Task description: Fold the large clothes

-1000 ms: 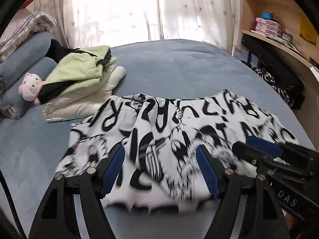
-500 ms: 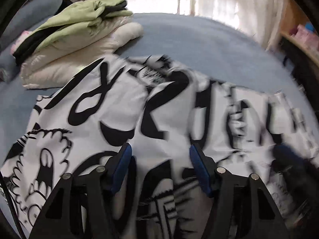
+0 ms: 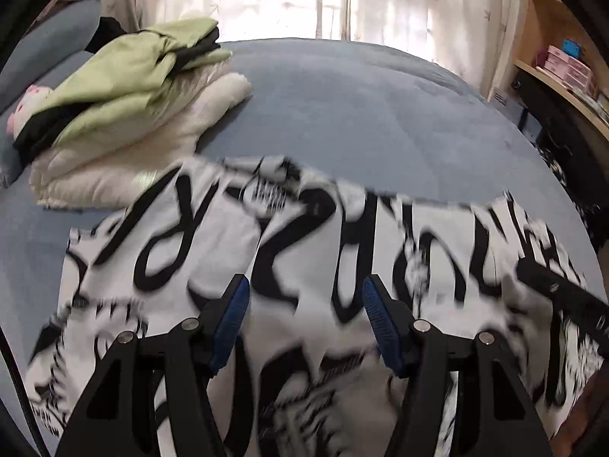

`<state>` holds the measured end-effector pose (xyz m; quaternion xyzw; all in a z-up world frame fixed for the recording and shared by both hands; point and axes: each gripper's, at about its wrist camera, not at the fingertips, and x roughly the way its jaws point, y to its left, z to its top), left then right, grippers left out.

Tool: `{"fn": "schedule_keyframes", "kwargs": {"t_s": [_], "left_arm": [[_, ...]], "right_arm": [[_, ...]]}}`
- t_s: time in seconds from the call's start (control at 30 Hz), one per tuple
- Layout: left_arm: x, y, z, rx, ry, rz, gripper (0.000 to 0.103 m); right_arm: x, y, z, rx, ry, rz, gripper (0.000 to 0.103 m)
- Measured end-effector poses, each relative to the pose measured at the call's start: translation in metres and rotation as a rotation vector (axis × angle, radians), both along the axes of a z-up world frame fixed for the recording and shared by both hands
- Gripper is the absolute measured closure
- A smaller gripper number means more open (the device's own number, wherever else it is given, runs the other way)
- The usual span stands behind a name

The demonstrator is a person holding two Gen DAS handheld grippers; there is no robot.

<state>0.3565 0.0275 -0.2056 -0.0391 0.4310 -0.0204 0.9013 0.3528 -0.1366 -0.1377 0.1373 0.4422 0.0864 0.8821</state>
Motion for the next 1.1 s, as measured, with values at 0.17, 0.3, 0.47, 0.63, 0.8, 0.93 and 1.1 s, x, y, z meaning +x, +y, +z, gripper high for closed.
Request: {"fn": "schedule_keyframes", "kwargs": {"t_s": [0.17, 0.3, 0.47, 0.63, 0.8, 0.93, 1.1], "left_arm": [[0.048, -0.014, -0.015, 0.024, 0.057, 0.017, 0.043], [0.065, -0.008, -0.035, 0.114, 0.062, 0.020, 0.040], [0.050, 0.005, -0.039, 0.105, 0.006, -0.039, 0.040], [0.032, 0.017, -0.034, 0.065, -0.022, -0.072, 0.040], [0.018, 0.034, -0.017, 0.059, -0.011, -0.047, 0.040], [0.000, 0.050, 0.000, 0.054, 0.005, -0.024, 0.040], [-0.032, 0.065, 0.025, 0.083, 0.050, 0.021, 0.040]], "right_arm": [[0.047, 0.016, -0.015, -0.013, 0.031, 0.005, 0.082], [0.060, -0.009, -0.033, -0.068, 0.053, -0.048, 0.082], [0.039, -0.069, -0.038, -0.137, 0.015, -0.164, 0.082], [0.021, -0.118, -0.039, -0.019, 0.025, -0.200, 0.084], [0.005, -0.122, -0.026, -0.053, 0.046, -0.239, 0.081], [-0.019, -0.118, -0.005, -0.042, 0.032, -0.233, 0.081], [-0.042, -0.094, 0.017, -0.018, 0.032, -0.187, 0.074]]}}
